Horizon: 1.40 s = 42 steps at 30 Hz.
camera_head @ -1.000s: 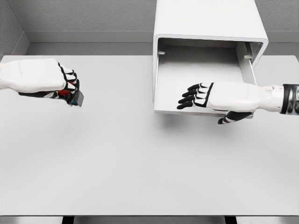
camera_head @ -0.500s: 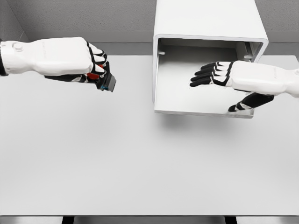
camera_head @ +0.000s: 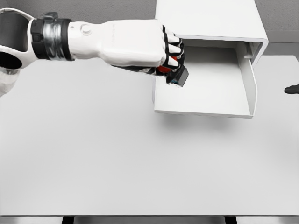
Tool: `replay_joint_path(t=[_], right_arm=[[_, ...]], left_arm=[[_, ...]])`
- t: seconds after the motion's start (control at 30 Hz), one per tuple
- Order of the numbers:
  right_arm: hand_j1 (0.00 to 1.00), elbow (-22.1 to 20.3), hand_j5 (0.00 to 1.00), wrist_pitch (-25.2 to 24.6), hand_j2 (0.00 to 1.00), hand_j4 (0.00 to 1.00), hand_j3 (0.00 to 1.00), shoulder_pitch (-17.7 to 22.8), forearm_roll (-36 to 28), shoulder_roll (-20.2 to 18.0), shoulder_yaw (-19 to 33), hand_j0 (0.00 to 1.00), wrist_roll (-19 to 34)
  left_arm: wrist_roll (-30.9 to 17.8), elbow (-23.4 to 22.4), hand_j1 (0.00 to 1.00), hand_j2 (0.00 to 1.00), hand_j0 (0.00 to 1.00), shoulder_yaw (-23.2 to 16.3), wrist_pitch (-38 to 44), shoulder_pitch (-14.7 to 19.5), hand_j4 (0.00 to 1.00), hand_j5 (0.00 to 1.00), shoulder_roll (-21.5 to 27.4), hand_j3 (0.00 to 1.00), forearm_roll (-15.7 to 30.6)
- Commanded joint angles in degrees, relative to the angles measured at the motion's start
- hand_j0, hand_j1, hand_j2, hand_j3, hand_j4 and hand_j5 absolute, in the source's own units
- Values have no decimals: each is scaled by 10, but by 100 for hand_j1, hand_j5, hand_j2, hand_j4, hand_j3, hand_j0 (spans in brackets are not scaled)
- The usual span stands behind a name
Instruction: Slide open multi-storey tabletop storage cabinets and put open load switch and slide close multi-storey tabletop storage cabinets
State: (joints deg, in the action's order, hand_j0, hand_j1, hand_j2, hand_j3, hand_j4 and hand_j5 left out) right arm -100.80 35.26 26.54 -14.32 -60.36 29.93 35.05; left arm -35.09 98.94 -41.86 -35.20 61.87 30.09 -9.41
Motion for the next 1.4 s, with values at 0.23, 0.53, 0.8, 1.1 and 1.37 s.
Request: replay_joint_path(t=[0.23,0.53,0.8,1.1,1.37], right_arm=[[77,-1,77,-3,77,77,77,-2,130,55,-122,77,0],[54,-1,54,-3,54,54,54,-17,165,59,-161,54,0],[58,-1,58,-3,58,58,58,-91,165,58,-246,58,0],[58,-1,58,-3,58,58,58,-145,164,58,-271,58,0],[61,-1,61,-3,61,61,61,-188,160,59,-271,61,0]], left_arm=[[1,-264,38,38,38,-41,2,23,38,38,-188,38,-183],[1,-291,100,100,100,-35,2,29,100,100,-203,100,-176],[1,-115,100,100,100,-33,2,44,100,100,-80,100,29],[1,-100,100,100,100,16,2,3,100,100,366,100,237],[1,-174,100,100,100,4,2,-55,100,100,331,100,222]])
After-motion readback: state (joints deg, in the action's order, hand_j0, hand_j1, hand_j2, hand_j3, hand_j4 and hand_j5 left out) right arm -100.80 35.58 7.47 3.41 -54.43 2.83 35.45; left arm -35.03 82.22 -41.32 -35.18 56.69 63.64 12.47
